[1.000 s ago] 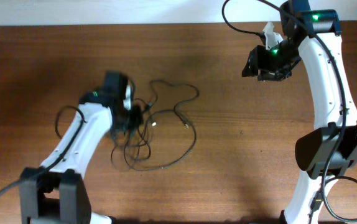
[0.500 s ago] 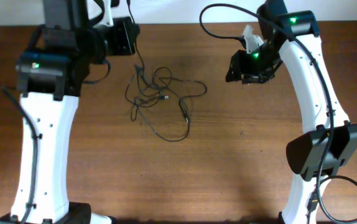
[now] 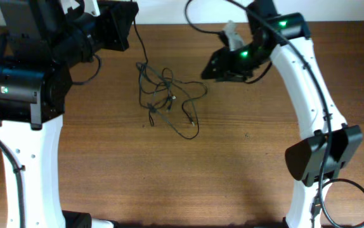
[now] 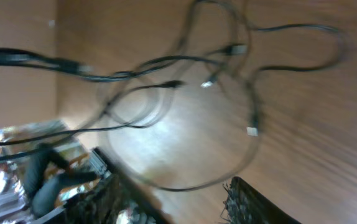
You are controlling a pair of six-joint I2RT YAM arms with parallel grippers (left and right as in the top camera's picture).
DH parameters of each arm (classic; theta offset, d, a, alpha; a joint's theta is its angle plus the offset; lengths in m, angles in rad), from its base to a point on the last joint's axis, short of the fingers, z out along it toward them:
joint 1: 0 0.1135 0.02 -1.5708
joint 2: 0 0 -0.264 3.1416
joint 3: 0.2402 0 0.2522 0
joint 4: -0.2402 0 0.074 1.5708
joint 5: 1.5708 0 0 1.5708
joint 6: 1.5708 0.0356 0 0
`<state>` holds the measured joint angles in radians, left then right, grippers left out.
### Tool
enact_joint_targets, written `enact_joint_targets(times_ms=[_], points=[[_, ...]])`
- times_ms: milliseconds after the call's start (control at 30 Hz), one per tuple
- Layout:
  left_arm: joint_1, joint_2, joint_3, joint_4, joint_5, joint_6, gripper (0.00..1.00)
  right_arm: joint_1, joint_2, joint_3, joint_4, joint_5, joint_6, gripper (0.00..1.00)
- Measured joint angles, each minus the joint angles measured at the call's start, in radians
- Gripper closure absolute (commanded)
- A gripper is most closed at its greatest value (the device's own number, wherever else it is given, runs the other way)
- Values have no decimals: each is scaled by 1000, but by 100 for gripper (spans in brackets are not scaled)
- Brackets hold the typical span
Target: Untangle cables
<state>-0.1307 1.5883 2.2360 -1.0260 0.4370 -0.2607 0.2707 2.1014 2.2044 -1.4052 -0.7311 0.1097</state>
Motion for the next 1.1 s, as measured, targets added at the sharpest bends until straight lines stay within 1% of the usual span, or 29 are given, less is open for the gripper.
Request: enact_joint_targets(times_ms=[100,233,333,500,633,733,900,1000,1100], points=[[0,2,0,-57,-26,-1,100,55,0,0,28,-27,-5,29],[0,13,0,-95,-50,0,100,126,0,0,68,-45,-29,24],[0,18,0,-97,-56,0,100,174,0,0,99,-50,-65,23],[0,18,0,-96,-56,-5,100,203,0,0,142,-50,-87,23],[0,18,0,-95,-56,-8,100,208,0,0,154,-34,-87,25],[7,18,0,-90,-57,-8,100,210,0,0,154,13,-53,25],[45,18,0,-21,-53,-38,100,211,1,0,134,139,81,25],[76,24,22,99,-1,-63,100,211,6,0,125,187,134,25],[92,24,82,163,34,-97,100,211,16,0,124,211,161,25]])
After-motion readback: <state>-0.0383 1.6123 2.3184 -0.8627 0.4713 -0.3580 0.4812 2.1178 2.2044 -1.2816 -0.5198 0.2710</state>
